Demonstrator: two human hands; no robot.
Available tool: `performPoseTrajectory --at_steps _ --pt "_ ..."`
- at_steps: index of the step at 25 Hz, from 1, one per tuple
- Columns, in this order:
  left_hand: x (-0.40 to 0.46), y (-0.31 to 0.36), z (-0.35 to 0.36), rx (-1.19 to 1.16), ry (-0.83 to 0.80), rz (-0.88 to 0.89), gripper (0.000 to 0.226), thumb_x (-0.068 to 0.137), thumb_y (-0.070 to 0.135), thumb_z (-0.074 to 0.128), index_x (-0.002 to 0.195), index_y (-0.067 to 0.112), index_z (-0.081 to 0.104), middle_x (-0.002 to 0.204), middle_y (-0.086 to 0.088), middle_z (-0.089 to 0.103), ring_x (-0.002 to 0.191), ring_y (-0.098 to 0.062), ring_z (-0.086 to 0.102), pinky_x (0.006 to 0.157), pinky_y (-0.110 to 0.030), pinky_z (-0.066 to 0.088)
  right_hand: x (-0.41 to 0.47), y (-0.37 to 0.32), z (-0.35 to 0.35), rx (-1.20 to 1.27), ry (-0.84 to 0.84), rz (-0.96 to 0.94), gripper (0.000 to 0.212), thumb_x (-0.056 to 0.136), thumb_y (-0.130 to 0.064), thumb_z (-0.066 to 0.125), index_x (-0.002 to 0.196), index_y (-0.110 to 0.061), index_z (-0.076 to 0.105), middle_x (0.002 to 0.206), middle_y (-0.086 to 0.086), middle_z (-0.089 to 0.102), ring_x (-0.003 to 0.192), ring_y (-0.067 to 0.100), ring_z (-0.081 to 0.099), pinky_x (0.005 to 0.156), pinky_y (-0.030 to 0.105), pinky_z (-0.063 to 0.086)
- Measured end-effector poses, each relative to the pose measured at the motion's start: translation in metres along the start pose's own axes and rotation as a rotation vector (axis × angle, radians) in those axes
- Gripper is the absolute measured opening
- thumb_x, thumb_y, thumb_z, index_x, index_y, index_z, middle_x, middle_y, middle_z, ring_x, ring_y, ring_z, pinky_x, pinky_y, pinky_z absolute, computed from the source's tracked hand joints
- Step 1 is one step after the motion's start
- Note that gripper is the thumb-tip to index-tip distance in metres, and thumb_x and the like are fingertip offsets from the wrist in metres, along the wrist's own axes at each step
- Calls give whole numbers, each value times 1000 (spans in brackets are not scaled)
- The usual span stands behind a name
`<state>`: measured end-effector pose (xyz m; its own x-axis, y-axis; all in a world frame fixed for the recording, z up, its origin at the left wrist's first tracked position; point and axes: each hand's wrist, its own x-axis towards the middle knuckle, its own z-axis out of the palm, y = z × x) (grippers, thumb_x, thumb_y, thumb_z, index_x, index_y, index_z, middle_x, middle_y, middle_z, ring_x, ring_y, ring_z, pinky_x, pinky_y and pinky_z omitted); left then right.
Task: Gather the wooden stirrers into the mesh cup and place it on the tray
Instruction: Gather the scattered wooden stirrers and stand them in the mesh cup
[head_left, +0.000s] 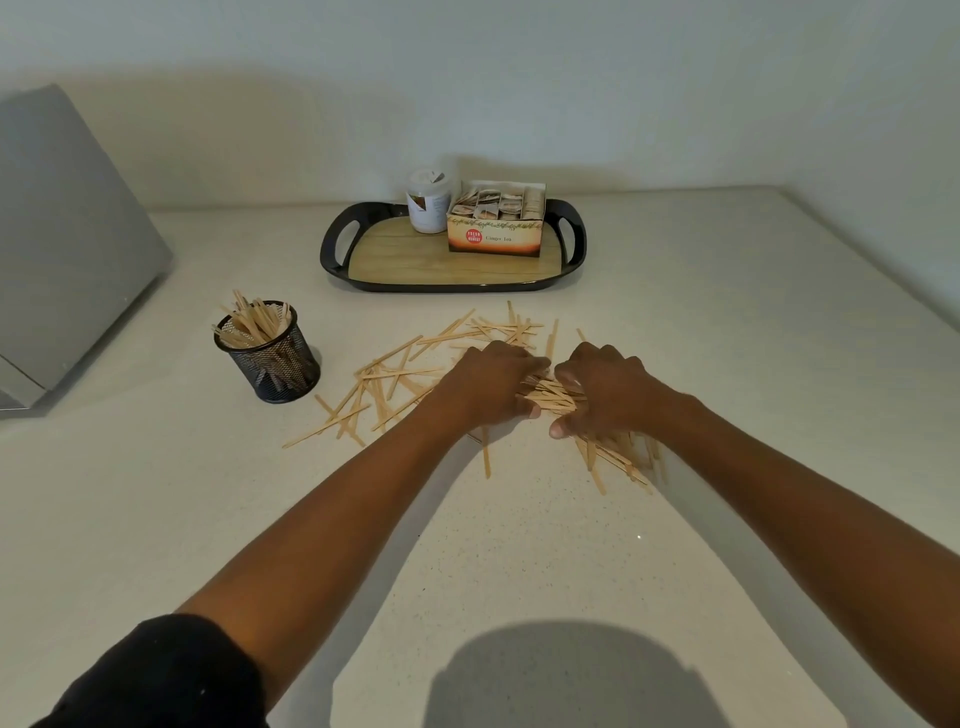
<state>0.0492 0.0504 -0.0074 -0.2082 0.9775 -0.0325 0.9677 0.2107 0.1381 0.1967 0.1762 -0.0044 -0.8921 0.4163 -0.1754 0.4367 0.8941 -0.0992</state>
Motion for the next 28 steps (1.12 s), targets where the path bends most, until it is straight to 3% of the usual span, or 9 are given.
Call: performPoseTrajectory --at_steps 6,9,13,18,22,28 --pt "7 1 7 22 125 48 41 84 45 67 119 26 64 109 0 63 105 -20 52 77 -33 35 -6 -14 7 11 170 18 28 86 -46 65 89 -19 65 89 -2 51 93 19 55 83 39 38" --pt "8 2 11 69 196 63 37 83 43 67 115 23 66 103 -1 65 99 -20 54 73 -32 34 -6 -18 5 14 201 46 20 89 -37 65 96 -19 69 89 -1 55 92 19 56 84 38 36" --pt "6 3 18 134 284 100 31 86 37 65 110 17 64 100 -4 65 94 -22 53 74 -35 38 -2 -21 8 -88 231 34 20 93 -31 61 107 -18 66 102 2 64 96 22 60 83 37 37" --pt "8 3 21 172 338 133 23 88 31 62 105 15 61 100 -5 64 93 -23 53 74 -34 39 -1 -18 15 -262 318 -8 26 94 -30 58 116 -17 60 108 2 62 100 23 58 78 36 40" --pt "9 1 18 155 378 136 23 89 28 61 109 16 59 101 -4 63 93 -23 54 75 -35 41 3 -17 18 -330 348 -44 22 95 -22 51 116 -16 55 100 2 65 91 24 61 75 37 38" --pt "7 -7 15 149 402 117 28 91 25 58 117 18 61 100 -4 63 91 -24 55 76 -36 42 9 -16 2 -306 335 -100 24 100 -28 44 116 -24 60 90 -1 70 83 21 65 82 38 37"
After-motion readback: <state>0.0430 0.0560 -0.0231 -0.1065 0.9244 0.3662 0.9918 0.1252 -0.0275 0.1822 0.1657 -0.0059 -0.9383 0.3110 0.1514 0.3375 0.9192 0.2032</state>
